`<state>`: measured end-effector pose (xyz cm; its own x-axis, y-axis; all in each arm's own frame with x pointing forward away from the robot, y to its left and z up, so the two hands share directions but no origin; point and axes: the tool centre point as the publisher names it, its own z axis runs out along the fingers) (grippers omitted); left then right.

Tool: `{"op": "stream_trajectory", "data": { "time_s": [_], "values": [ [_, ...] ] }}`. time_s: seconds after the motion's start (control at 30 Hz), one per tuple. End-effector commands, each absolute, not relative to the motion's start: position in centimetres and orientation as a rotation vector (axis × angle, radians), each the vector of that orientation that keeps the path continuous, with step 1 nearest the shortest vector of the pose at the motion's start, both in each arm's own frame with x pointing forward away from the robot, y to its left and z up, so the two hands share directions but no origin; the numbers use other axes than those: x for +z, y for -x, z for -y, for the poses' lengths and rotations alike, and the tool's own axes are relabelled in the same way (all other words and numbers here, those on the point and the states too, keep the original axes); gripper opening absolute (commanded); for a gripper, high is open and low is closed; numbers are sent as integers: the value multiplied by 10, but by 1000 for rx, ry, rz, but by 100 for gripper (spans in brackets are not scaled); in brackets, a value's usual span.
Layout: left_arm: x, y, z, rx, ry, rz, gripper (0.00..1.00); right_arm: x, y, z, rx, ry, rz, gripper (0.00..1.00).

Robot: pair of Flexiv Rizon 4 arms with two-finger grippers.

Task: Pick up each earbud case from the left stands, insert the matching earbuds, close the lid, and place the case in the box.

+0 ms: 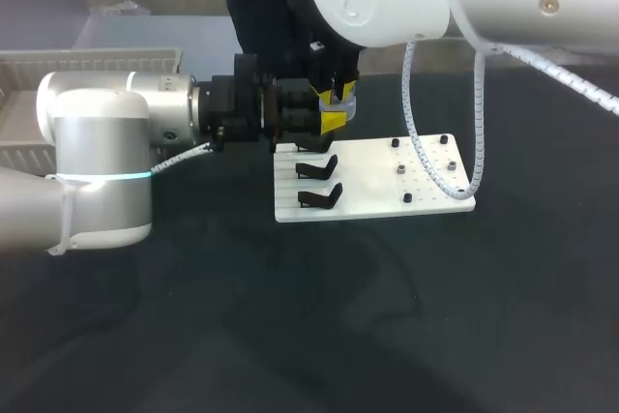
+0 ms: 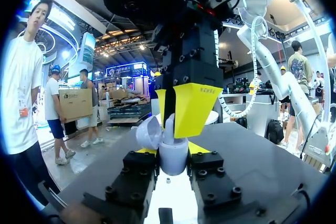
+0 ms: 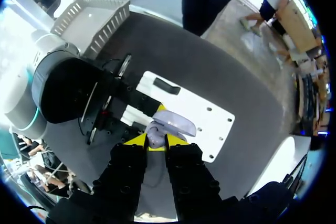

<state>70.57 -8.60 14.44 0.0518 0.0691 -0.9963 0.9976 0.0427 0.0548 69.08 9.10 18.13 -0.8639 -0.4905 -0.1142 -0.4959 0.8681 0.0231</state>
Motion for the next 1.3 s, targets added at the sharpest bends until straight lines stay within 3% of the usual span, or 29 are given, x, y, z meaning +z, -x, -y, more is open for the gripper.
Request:
{"op": "stream_trajectory", "data": {
  "time_s": [0.03,0.17,0.5,1.03,1.3],
  "values": [
    [146,-706,86,-1104,-1250,-1238,0,181,-691,-93,78,777,-2937,19],
    [146,-706,86,-1104,-1250,-1238,0,182,-691,-93,79,773,-2938,18],
    [146,-706,86,-1104,-1250,-1238,0,183,-691,-92,72,751,-2949,33],
    [146,-706,86,-1104,-1250,-1238,0,205,-690,-91,115,711,-2919,32],
    [146,-706,86,-1104,-1250,-1238,0,222,-730,-88,197,564,-2825,30]
  ]
}}
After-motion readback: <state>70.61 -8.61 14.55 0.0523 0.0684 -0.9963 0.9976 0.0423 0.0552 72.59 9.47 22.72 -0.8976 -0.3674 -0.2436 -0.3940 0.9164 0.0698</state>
